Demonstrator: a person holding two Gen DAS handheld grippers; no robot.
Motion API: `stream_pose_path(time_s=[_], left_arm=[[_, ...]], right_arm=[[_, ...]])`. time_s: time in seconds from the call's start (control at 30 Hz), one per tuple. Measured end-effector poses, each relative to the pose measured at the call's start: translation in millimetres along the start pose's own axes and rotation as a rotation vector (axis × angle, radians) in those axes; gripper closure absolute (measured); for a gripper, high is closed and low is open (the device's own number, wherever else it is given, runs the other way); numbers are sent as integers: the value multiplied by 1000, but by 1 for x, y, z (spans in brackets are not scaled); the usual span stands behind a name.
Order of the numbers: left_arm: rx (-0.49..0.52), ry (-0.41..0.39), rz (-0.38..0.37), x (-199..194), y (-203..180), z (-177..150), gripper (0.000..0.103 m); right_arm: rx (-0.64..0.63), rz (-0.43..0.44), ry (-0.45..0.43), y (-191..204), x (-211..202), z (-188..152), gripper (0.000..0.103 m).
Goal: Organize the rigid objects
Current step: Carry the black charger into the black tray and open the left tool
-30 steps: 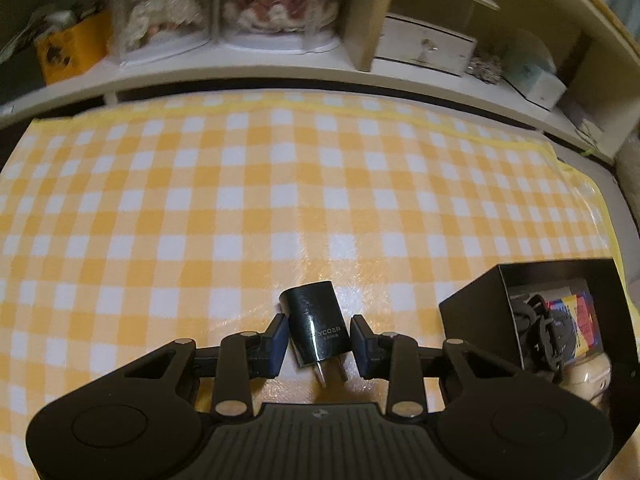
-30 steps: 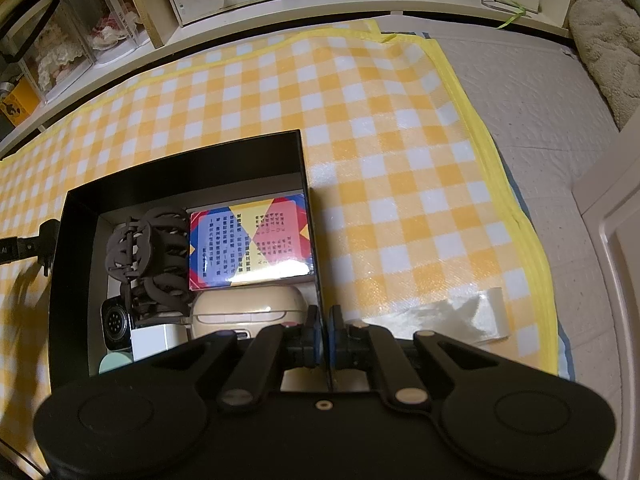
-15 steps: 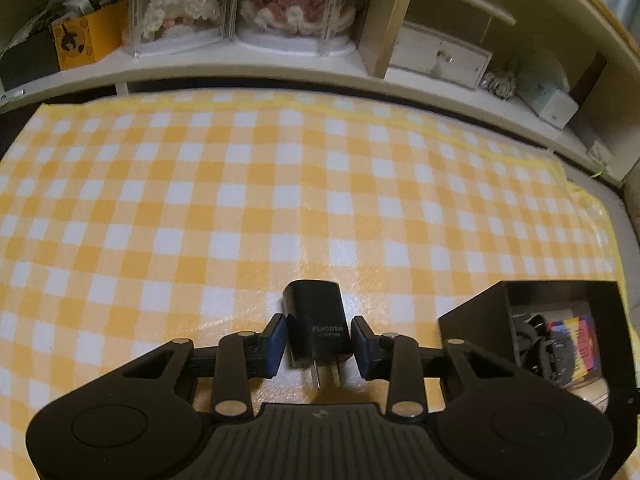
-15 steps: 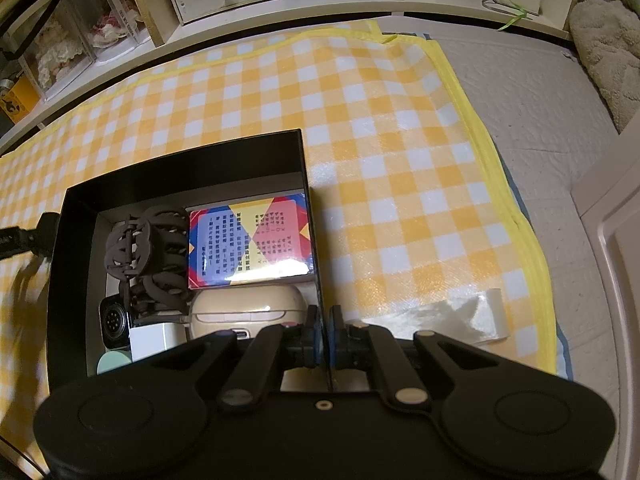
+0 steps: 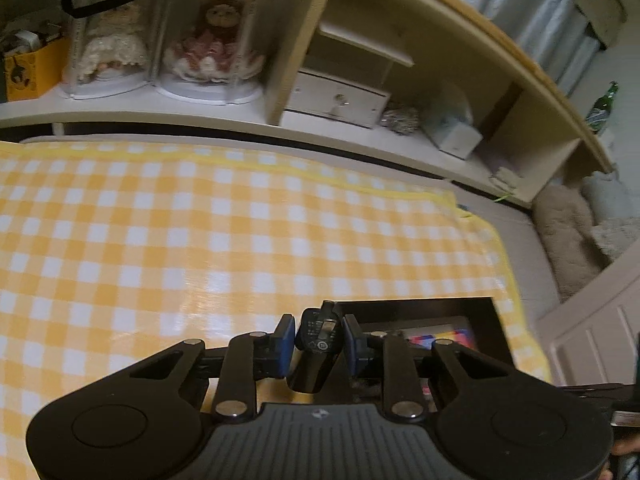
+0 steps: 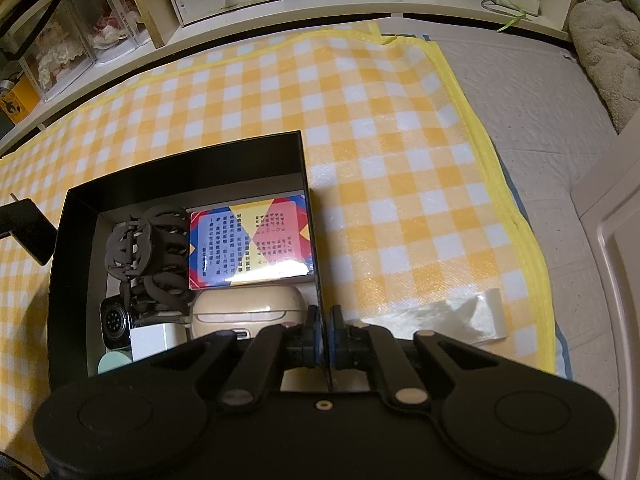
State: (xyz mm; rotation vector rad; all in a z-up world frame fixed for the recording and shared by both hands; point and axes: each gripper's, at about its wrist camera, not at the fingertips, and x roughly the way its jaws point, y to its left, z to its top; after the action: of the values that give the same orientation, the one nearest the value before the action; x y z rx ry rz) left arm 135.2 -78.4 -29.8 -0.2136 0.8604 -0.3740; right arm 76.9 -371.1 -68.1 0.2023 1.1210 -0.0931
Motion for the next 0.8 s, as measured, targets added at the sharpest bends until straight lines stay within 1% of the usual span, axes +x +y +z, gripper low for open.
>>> stream_pose_path(time_s=[0.07, 0.17, 0.2, 0.3, 0.37, 0.47, 0.53, 0.67, 0.8], left_arm=[[-2, -6, -23, -2, -4, -1, 77], [17, -21, -19, -5, -9, -1, 77], [9, -26, -24, -6, -8, -1, 77], [1, -31, -58, -10, -7, 1, 77], [30, -32, -83, -12, -12, 1, 77], [90, 1, -150, -11, -23, 0, 77], [148, 22, -172, -7, -30, -4, 77], [253, 67, -180, 6, -37, -9, 77], [300, 109, -187, 18, -33, -11, 77]], right_arm=[[-2, -2, 0, -1, 0, 0, 98], [-2, -1, 0, -1, 0, 0, 98], [0, 0, 0, 0, 0, 0, 98], [0, -1, 0, 1, 0, 0, 98], [-1, -1, 0, 0, 0, 0, 98], [-2, -1, 0, -1, 0, -1, 98], [0, 0, 0, 0, 0, -1, 98], [-1, -1, 0, 2, -1, 0, 98], [-2, -2, 1, 2, -1, 0, 98]])
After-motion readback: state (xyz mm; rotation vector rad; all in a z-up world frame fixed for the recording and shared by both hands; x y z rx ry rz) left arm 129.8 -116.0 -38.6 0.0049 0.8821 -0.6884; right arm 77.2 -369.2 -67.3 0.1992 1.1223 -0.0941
